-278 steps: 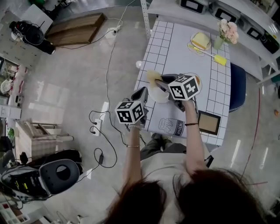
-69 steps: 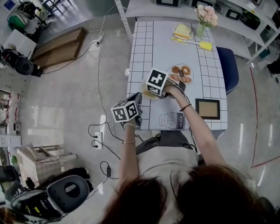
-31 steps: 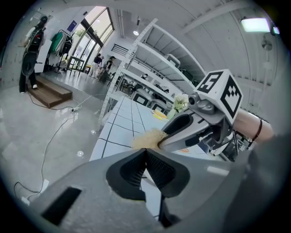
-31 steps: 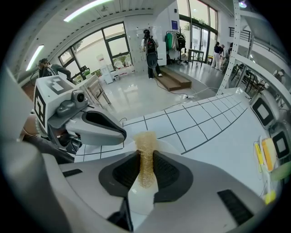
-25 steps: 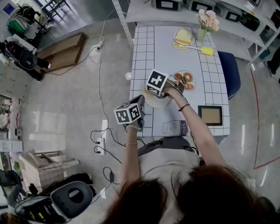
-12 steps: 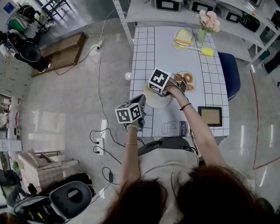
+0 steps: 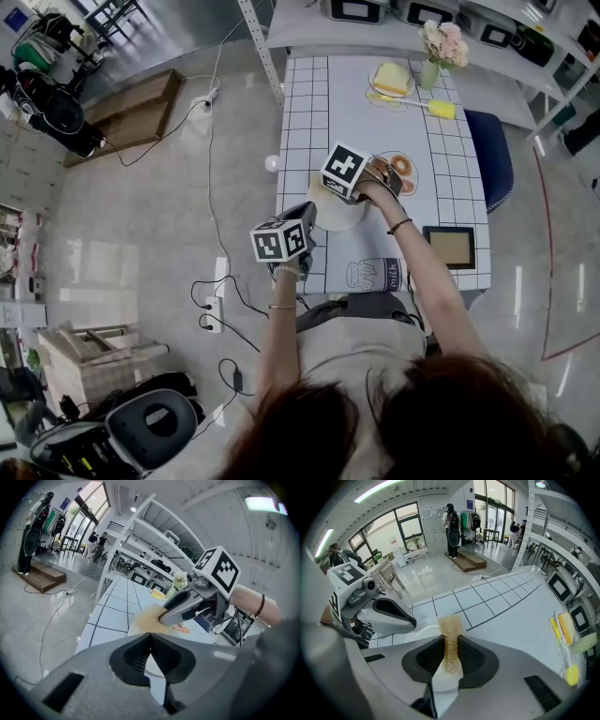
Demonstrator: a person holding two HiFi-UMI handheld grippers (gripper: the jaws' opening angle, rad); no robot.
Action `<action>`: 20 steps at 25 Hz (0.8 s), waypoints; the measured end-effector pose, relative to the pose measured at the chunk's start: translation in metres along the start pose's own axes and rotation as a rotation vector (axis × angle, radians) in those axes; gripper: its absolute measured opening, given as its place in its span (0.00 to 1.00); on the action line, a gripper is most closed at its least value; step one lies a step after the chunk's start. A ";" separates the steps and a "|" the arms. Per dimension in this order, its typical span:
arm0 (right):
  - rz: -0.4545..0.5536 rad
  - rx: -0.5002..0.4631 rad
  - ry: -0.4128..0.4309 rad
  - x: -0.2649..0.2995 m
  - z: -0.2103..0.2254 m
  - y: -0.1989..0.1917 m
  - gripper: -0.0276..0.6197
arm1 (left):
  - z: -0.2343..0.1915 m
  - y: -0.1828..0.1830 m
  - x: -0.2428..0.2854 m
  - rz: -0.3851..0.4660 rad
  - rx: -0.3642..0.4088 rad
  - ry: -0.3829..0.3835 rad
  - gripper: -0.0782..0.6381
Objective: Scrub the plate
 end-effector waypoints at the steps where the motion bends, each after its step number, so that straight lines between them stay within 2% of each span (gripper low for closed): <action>1: -0.002 0.001 -0.003 0.000 0.001 -0.001 0.17 | 0.000 0.000 0.000 -0.001 0.000 0.000 0.12; 20: -0.046 0.003 -0.037 -0.014 0.009 -0.020 0.17 | 0.009 -0.006 0.007 -0.025 0.007 -0.035 0.12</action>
Point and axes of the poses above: the fingertips, and each gripper's own axes: x forward along the fingers, z to its right, y out of its top, the point moved 4 cm from there along -x, backward along the fingers, and after that the axes turned 6 degrees about z, right-handed, at the moved point
